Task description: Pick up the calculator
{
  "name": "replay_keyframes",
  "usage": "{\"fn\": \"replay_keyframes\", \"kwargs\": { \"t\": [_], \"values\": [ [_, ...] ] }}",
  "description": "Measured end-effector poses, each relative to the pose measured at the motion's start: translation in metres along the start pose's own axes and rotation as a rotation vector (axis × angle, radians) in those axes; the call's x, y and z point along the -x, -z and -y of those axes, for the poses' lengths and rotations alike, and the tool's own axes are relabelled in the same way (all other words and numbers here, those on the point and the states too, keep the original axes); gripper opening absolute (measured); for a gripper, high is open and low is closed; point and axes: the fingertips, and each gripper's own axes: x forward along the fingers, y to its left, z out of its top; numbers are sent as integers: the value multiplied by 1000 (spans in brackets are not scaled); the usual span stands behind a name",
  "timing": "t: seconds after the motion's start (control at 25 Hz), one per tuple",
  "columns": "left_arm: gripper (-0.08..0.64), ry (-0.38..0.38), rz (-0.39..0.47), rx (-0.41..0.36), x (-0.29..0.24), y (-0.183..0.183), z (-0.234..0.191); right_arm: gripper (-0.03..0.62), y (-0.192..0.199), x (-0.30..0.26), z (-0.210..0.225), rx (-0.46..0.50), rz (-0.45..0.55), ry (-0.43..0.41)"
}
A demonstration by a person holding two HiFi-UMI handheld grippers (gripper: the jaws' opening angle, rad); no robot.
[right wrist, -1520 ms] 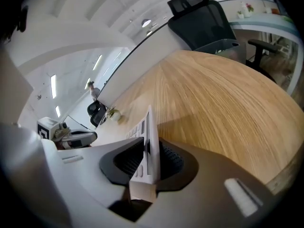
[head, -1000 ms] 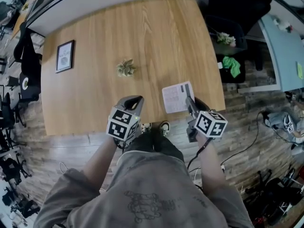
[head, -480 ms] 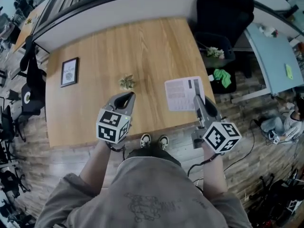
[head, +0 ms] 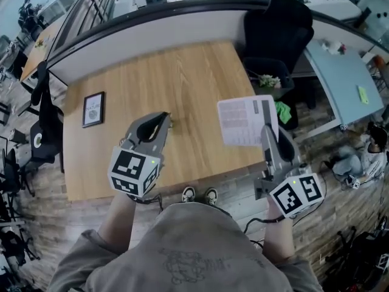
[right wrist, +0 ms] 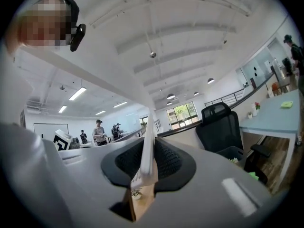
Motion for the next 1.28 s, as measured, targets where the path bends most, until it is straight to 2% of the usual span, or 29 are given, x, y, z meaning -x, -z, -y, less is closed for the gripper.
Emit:
{"fn": "replay_keyframes", "kwargs": {
  "t": [0.16,0.4,0.68,1.28],
  "values": [
    [2,-1,60,-21,12,-27,-5,67,-22,12,-18,67,45,2],
    [2,6,111,-38,23,-51,-13,67,-39,20,-34,97,72,0],
    [2,8,109,-39,27,-46,1,66,-33,37,-27,103,68,9],
    [2,7,109,-44,32,-50,6,66,-32,37,-32,95,55,-18]
  ]
}}
